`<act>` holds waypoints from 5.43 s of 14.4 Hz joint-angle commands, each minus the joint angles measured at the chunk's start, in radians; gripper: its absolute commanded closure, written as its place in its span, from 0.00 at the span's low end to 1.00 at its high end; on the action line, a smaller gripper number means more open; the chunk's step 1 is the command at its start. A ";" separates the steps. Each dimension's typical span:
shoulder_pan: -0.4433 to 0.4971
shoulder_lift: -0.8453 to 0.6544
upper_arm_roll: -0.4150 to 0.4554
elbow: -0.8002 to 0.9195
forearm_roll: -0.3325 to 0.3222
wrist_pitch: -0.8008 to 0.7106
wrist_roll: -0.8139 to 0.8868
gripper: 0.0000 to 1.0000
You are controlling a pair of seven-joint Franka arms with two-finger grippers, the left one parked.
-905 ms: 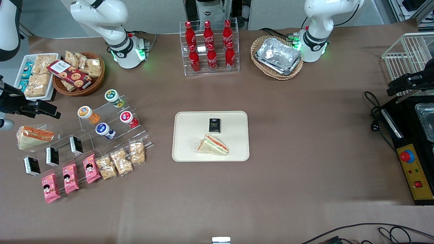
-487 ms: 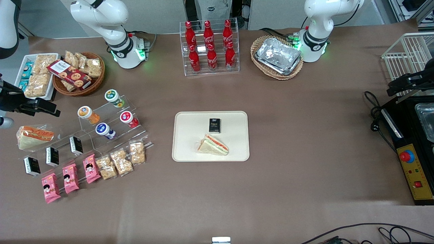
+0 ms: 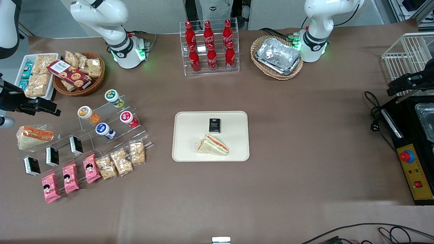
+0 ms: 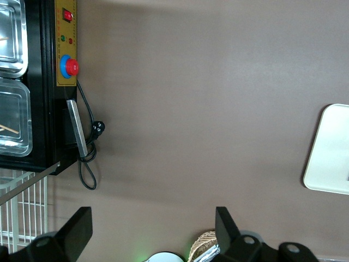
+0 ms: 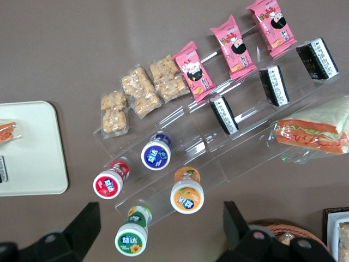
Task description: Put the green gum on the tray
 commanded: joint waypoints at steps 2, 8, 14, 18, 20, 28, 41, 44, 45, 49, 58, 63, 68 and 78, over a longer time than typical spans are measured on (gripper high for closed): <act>0.007 -0.017 0.006 0.014 0.002 -0.038 0.001 0.00; 0.040 -0.085 0.004 -0.001 0.000 -0.082 -0.020 0.00; 0.158 -0.325 0.004 -0.259 -0.011 -0.043 0.119 0.00; 0.186 -0.600 0.065 -0.543 -0.015 0.030 0.168 0.00; 0.181 -0.683 0.105 -0.626 -0.015 0.031 0.230 0.00; 0.181 -0.702 0.107 -0.693 -0.035 0.103 0.227 0.00; 0.145 -0.570 0.102 -0.993 -0.043 0.592 0.218 0.00; 0.134 -0.551 0.102 -1.038 -0.052 0.666 0.218 0.00; 0.134 -0.541 0.102 -1.050 -0.052 0.694 0.218 0.00; 0.134 -0.482 0.104 -1.065 -0.051 0.763 0.221 0.01; 0.148 -0.499 0.109 -1.067 -0.043 0.720 0.242 0.14; 0.166 -0.513 0.109 -1.064 -0.037 0.695 0.251 0.38; 0.168 -0.511 0.105 -1.050 -0.037 0.691 0.242 0.75; 0.168 -0.378 0.121 -0.445 -0.003 0.176 0.213 0.84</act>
